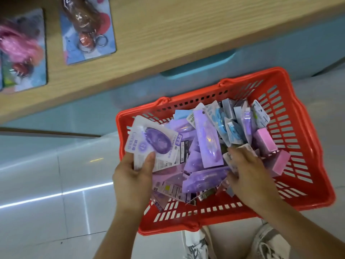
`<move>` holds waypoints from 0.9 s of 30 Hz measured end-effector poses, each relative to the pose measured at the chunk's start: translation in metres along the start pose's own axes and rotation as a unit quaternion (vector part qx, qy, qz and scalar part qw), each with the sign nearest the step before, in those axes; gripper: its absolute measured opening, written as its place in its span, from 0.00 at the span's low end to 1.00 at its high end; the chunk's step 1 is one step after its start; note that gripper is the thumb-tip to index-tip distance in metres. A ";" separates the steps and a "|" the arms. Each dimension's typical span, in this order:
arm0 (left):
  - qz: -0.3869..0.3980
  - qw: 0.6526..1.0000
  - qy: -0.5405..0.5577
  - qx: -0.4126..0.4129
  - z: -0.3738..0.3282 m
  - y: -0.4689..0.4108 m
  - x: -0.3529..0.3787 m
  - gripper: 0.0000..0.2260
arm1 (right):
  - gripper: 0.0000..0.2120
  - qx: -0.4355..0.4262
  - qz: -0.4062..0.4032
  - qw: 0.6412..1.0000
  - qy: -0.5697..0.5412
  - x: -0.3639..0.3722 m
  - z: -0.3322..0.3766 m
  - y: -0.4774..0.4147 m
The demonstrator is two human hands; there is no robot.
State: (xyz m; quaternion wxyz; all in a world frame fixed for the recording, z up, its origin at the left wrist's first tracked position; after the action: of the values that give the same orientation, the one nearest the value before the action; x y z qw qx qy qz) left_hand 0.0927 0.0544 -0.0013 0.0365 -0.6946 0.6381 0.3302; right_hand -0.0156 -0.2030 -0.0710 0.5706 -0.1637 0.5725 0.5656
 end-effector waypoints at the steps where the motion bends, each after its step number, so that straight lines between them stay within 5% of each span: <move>1: -0.006 1.000 0.029 0.004 -0.010 0.004 -0.012 0.03 | 0.34 0.010 -0.026 0.998 -0.053 -0.012 0.002 0.002; 4: 0.045 0.996 0.068 0.028 -0.042 0.020 -0.028 0.07 | 0.42 -0.042 -0.063 0.975 -0.210 -0.068 0.035 0.009; 7: 0.166 0.983 0.038 0.061 -0.068 0.043 -0.013 0.12 | 0.43 -0.140 0.064 0.959 -0.238 -0.105 0.082 0.012; 11: 0.278 0.956 0.047 0.082 -0.084 0.062 0.027 0.19 | 0.18 -0.214 0.284 0.902 -0.247 -0.090 0.099 0.013; 15: 0.339 0.928 0.156 0.012 -0.074 0.064 0.071 0.21 | 0.23 -0.086 0.323 0.811 -0.480 -0.074 0.059 0.016; 17: 0.291 0.944 0.157 -0.006 -0.056 0.050 0.081 0.20 | 0.24 -0.013 0.283 0.799 -0.530 -0.066 0.026 0.014; 20: 0.181 0.983 -0.015 -0.038 0.011 0.017 0.081 0.22 | 0.42 0.142 0.197 0.744 -0.623 -0.047 -0.036 0.019; 22: 0.230 0.963 -0.076 -0.122 0.060 0.019 0.094 0.30 | 0.48 0.201 0.152 0.695 -0.674 -0.040 -0.062 0.027; 25: 0.287 0.937 -0.131 -0.147 0.104 0.036 0.115 0.42 | 0.48 0.211 0.148 0.681 -0.685 -0.035 -0.072 0.039; 27: 0.243 0.950 -0.122 -0.152 0.107 0.035 0.119 0.38 | 0.50 0.224 0.155 0.679 -0.682 -0.029 -0.073 0.044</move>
State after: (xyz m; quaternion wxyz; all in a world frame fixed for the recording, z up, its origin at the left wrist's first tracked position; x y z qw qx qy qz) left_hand 0.0133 -0.0041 -0.1319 -0.0734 -0.4706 0.7203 0.5043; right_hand -0.0780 -0.2631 -0.0478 0.7266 0.4913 0.1519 0.4557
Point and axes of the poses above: each hand's wrist, its own y-axis away from the middle knuckle, its own x-axis out of the palm, z = x × y, the point moved 8 cm from there along -y, towards the middle knuckle, and after that the axes turned 9 degrees about y, right-handed, at the moved point
